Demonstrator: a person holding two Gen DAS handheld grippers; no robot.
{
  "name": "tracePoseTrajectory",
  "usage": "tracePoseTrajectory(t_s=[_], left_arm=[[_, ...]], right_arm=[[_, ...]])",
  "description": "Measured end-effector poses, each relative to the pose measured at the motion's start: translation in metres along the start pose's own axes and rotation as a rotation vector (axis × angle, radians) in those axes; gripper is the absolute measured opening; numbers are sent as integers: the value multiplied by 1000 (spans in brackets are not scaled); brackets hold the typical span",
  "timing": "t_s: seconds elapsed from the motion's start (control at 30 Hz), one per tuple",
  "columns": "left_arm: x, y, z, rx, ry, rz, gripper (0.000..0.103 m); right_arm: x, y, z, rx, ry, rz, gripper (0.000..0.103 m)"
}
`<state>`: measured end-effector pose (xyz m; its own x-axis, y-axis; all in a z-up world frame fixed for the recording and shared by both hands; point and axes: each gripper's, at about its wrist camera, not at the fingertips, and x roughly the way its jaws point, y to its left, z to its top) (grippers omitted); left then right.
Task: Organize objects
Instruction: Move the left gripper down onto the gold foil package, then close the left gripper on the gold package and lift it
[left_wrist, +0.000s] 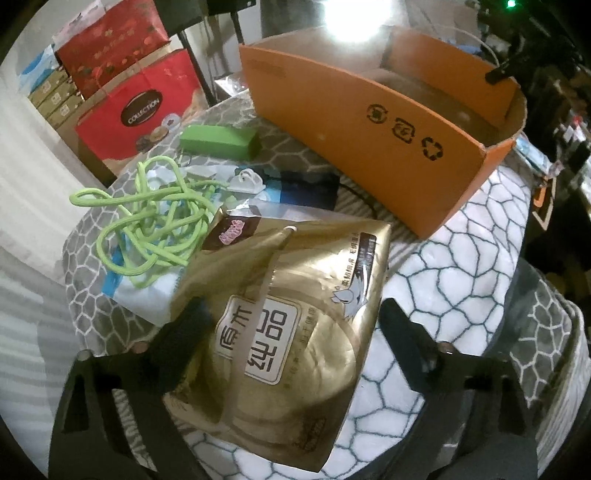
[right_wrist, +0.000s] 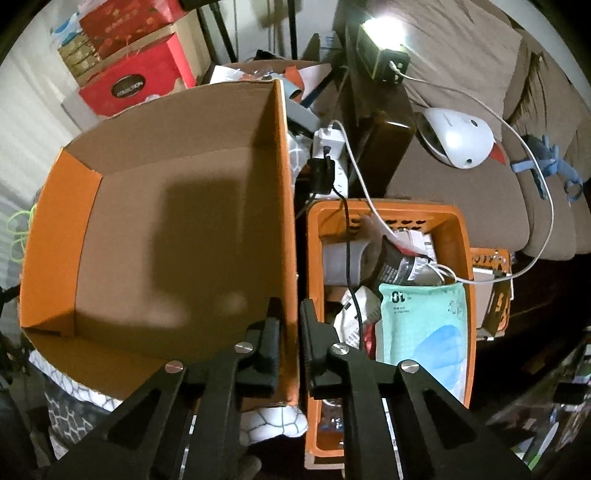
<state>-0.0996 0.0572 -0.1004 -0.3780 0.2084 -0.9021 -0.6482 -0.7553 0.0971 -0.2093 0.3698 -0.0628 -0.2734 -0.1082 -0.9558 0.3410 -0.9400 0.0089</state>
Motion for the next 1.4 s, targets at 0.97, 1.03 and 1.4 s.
tracePoseTrajectory(t_s=[0.97,1.03,1.4], left_arm=[[-43,15,8,-153,-49,-127,23],[-36,17,5,-172,-35,-97,35],[-22,32,-5,-228,-13,14,98]], right_arm=[[2,-2,-2,-3,-3,11,8],[3,-2,-2,-5,-1,14,8],[4,-1,-3,-10,-6,14,9]])
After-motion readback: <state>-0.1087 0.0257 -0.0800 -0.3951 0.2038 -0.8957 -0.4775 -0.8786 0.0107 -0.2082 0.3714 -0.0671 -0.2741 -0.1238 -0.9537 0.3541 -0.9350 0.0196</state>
